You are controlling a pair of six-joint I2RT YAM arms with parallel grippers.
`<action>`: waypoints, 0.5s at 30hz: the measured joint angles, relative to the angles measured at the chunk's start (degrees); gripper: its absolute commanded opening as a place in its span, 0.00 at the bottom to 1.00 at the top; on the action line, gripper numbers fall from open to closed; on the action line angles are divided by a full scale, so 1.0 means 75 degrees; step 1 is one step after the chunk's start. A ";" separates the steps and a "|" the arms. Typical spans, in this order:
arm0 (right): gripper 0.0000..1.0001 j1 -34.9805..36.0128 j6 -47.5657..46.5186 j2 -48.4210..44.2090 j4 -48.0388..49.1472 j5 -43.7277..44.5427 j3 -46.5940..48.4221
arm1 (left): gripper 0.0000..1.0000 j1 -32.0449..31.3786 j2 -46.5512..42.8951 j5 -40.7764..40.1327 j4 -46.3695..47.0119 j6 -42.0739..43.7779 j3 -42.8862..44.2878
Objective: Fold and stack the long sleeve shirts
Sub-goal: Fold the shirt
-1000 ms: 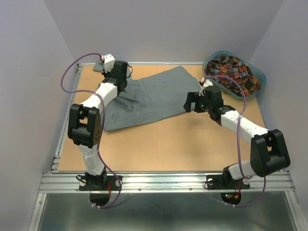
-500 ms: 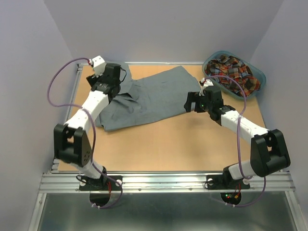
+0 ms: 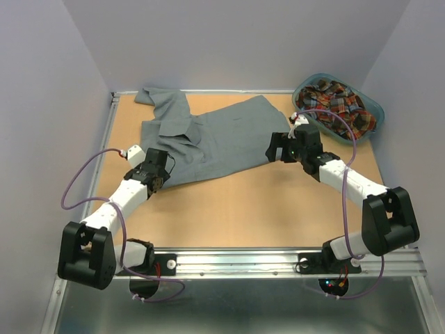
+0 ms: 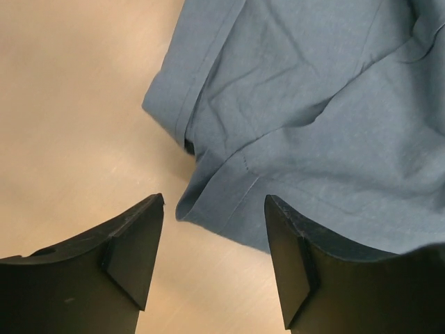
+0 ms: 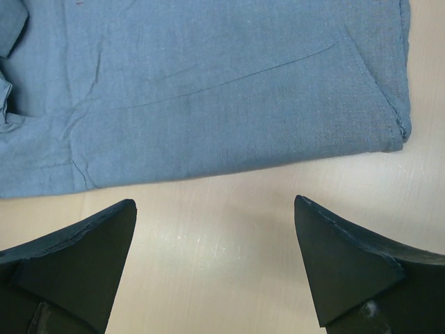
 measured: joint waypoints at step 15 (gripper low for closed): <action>0.99 0.0003 0.0003 -0.0143 -0.0017 -0.0055 -0.0248 | 0.49 0.0000 0.0175 0.0455 0.0629 -0.0245 -0.0251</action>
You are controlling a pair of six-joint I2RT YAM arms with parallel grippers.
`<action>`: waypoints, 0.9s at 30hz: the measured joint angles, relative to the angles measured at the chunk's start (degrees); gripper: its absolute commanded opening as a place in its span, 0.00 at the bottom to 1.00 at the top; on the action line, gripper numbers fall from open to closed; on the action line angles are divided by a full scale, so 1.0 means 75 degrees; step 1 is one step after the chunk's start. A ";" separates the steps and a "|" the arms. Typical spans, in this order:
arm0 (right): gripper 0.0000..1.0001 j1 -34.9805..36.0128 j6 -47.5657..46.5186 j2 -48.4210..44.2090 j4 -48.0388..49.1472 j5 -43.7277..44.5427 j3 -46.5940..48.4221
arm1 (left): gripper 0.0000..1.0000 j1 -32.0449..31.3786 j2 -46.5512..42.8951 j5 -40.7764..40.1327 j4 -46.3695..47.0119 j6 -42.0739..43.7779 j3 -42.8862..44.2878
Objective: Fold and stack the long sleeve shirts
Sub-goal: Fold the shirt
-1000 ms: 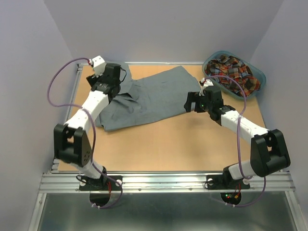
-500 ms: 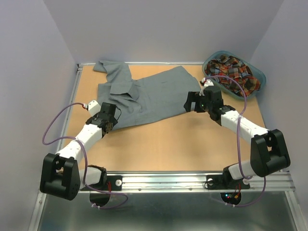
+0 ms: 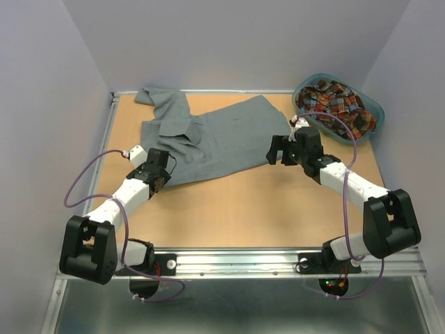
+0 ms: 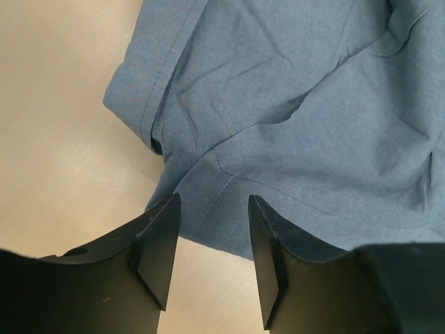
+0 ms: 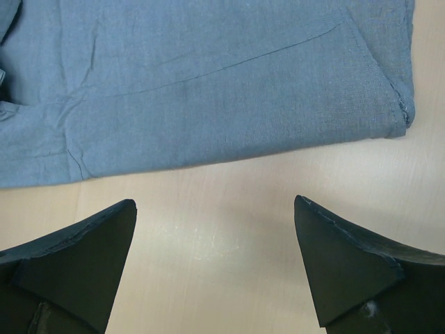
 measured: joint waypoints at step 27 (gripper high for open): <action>0.99 0.0000 0.0032 -0.0029 0.0000 -0.0064 0.0000 | 0.68 0.1003 -0.1425 0.1122 0.0157 -0.1040 -0.1402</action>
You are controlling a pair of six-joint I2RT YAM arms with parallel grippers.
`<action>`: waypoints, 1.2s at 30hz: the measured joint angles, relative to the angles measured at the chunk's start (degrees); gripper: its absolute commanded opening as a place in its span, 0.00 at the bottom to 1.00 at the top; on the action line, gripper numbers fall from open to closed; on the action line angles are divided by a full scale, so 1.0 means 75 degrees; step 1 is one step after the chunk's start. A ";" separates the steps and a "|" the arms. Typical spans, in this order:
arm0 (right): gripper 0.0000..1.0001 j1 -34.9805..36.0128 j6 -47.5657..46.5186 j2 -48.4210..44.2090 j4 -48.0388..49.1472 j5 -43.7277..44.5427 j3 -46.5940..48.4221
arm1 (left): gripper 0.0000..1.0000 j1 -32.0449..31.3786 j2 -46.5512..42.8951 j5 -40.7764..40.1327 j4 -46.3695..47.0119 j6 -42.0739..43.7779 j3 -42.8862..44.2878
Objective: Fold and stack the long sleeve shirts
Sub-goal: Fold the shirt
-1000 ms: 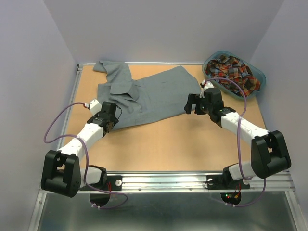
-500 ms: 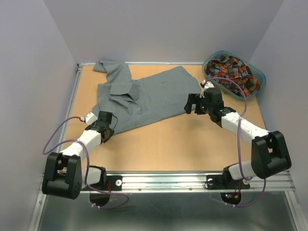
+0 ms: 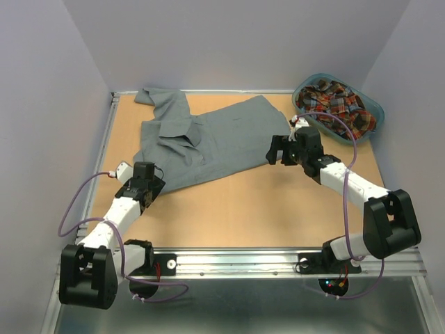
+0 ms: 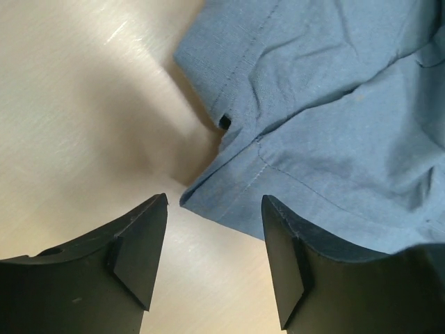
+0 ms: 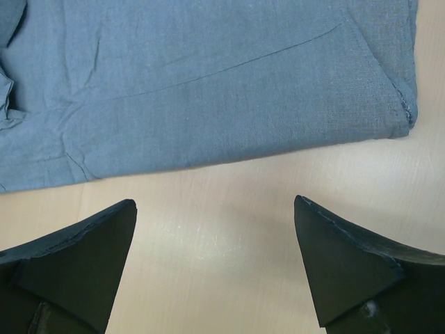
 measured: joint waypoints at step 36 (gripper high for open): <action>0.99 -0.0758 0.2544 0.0956 0.0050 0.1035 -0.0003 | 0.00 0.0201 -0.2728 0.0137 0.0831 -0.0589 -0.1533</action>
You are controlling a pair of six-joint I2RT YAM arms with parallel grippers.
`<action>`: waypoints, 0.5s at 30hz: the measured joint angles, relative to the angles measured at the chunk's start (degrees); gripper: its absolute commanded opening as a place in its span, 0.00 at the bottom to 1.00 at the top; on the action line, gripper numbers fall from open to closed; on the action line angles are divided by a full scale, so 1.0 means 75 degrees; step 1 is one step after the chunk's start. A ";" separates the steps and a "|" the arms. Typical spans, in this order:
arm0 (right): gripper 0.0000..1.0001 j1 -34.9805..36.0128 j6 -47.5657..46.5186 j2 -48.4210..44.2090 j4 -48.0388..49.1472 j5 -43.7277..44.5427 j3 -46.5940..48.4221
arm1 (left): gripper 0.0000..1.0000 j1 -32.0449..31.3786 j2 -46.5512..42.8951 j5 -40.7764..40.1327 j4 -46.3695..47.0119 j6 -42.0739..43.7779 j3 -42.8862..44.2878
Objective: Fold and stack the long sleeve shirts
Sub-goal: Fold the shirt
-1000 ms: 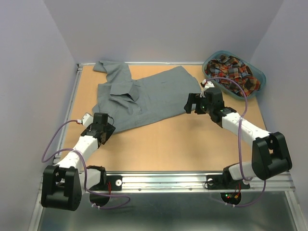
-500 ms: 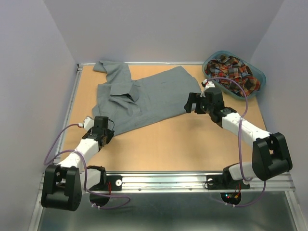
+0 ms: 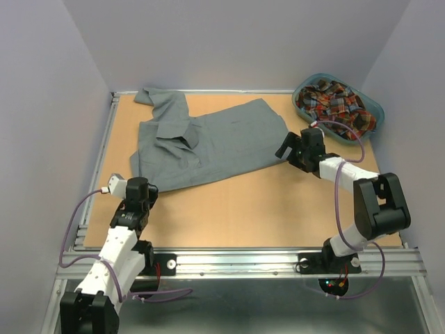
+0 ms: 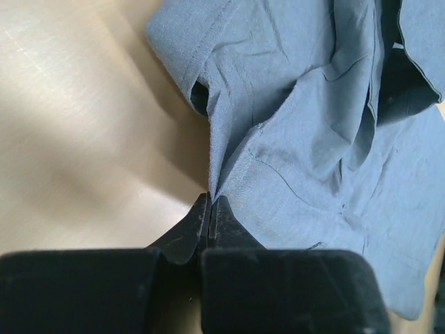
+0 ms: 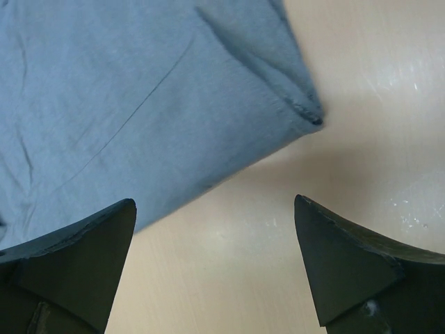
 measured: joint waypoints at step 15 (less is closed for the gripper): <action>0.69 -0.0414 0.1883 0.0848 0.1177 0.0335 -0.0420 | 0.00 0.0481 0.0493 -0.0073 -0.0154 -0.0475 -0.0227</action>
